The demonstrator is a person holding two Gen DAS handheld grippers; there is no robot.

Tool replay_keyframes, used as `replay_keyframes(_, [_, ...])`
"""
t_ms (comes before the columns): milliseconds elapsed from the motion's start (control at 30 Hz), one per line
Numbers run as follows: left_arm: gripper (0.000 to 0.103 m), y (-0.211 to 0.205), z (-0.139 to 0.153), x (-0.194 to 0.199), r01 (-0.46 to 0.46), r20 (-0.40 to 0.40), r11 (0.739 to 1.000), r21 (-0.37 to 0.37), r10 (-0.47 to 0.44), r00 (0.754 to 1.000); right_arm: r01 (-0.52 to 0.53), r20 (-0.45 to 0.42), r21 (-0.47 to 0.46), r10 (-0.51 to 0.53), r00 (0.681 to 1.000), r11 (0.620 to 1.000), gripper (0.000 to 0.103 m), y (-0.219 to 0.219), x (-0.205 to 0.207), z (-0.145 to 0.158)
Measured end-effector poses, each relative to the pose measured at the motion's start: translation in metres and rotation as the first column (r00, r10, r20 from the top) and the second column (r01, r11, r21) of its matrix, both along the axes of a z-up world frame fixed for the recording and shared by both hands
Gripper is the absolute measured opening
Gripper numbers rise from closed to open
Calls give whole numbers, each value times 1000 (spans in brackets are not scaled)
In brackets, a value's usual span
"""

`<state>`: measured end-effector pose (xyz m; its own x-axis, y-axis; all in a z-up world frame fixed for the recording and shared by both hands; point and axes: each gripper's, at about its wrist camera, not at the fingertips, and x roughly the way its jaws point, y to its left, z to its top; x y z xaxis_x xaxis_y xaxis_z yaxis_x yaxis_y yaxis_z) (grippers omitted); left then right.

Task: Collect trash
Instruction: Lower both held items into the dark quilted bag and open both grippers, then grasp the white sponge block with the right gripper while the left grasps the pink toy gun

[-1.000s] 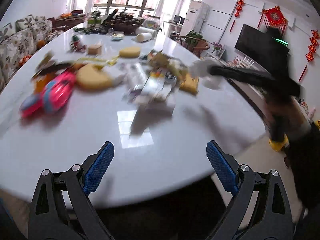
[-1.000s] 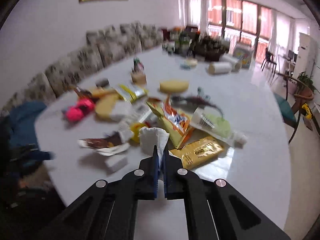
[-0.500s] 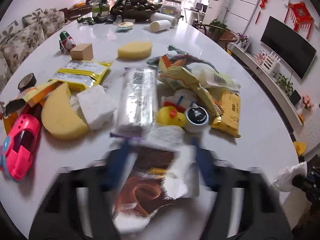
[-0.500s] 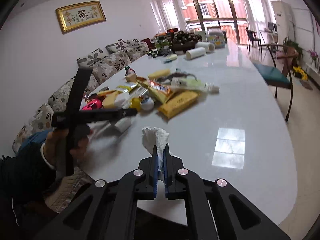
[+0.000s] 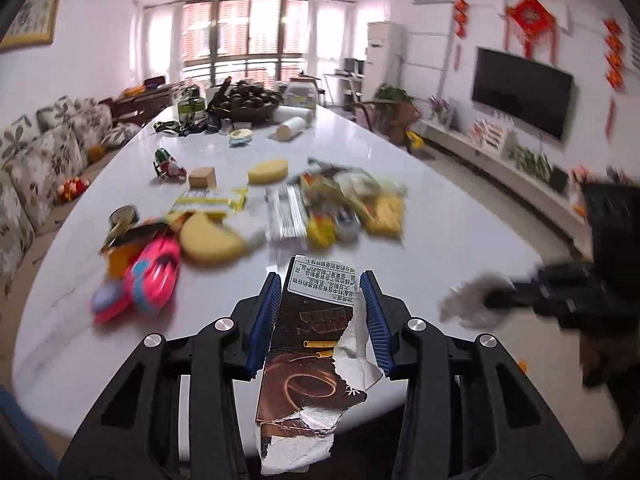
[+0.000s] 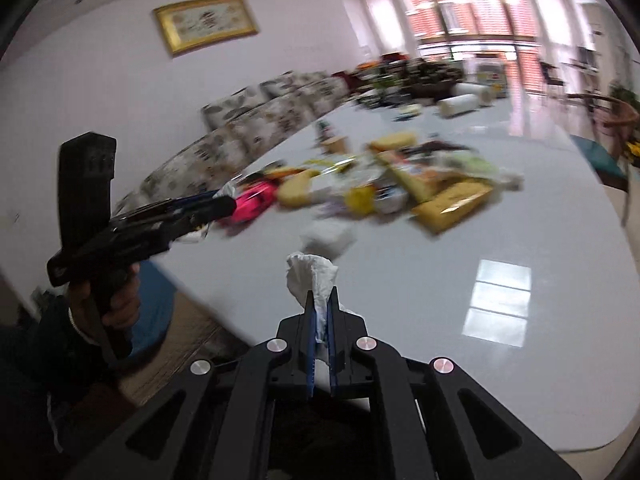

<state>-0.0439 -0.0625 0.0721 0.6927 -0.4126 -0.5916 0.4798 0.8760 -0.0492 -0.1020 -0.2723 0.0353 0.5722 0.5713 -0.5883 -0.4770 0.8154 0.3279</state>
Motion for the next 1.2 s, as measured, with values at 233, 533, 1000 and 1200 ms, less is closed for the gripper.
replay_keyframes(233, [45, 34, -76, -84, 73, -194, 993, 92, -54, 979, -224, -185, -92, 205, 961, 970, 6, 67, -45, -54])
replay_keyframes(533, [81, 60, -243, -62, 121, -526, 987, 103, -49, 849, -352, -461, -279, 197, 865, 894, 38, 132, -27, -212])
replay_keyframes(1000, [88, 108, -131, -68, -1, -275, 1000, -18, -4, 962, -150, 79, -413, 199, 977, 898, 67, 94, 46, -3])
replay_keyframes(1200, [88, 105, -97, -52, -50, -213, 995, -88, 31, 977, -221, -30, -484, 236, 971, 847, 65, 97, 141, -41])
